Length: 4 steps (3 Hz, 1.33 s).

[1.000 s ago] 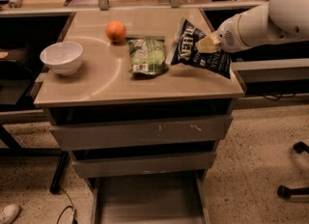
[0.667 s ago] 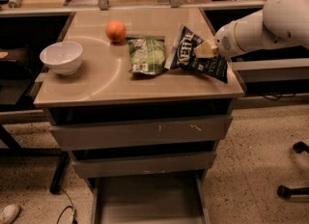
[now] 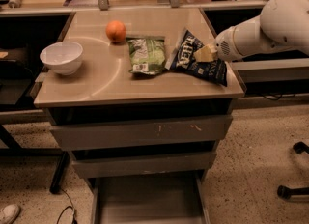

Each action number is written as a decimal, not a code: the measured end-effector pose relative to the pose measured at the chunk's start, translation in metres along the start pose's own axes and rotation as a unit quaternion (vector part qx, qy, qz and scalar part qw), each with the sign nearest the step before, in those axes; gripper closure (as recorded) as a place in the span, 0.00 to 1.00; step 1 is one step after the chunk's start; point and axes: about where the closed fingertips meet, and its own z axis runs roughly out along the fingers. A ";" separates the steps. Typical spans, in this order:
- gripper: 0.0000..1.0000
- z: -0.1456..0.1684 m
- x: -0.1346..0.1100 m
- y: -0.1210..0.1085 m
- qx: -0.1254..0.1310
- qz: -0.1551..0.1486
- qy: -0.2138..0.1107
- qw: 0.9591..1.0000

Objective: Pick blue chip bag from bottom drawer and place on counter

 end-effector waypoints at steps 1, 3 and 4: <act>0.57 0.000 0.000 0.000 0.000 0.000 0.000 1.000; 0.12 0.000 0.000 0.000 0.000 0.000 0.000 1.000; 0.00 0.000 0.000 0.000 0.000 0.000 0.000 1.000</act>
Offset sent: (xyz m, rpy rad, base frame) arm 0.0000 0.0000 0.0000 0.0000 0.0000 0.0000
